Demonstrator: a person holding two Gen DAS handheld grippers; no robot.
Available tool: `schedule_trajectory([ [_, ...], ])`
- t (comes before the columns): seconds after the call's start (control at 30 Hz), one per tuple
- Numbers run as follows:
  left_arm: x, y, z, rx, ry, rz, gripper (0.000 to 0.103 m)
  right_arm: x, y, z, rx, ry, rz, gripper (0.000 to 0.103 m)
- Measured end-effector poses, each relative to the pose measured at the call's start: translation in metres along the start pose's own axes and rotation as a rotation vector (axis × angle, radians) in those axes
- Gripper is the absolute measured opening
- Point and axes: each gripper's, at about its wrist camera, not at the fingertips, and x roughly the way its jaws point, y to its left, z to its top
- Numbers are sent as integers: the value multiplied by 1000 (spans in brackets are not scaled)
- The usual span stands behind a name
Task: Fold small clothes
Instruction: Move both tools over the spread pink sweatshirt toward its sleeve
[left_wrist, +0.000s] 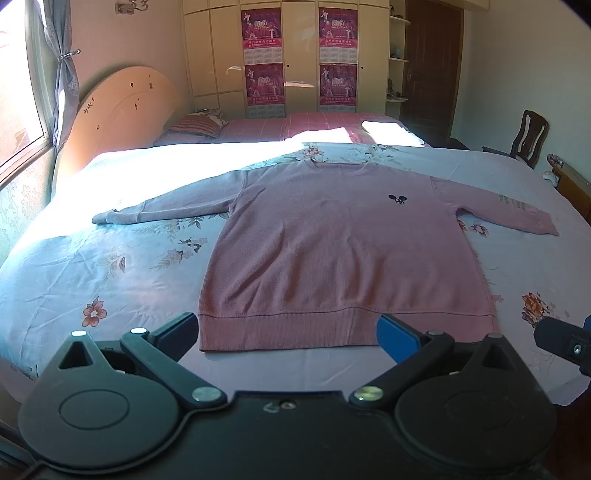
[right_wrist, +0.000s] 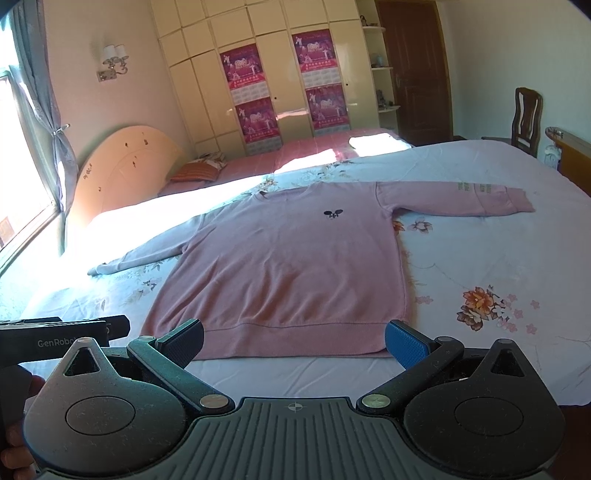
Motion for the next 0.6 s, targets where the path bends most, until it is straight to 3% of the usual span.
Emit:
schedule_trajectory([
  [0.37,21,-2,13,-3,38,8,103,13,-5,5,-2,-4,-11,103],
  [0.6,41,-2,26,-5,-6,1,103,32,-11,13,56,21,-10,103],
])
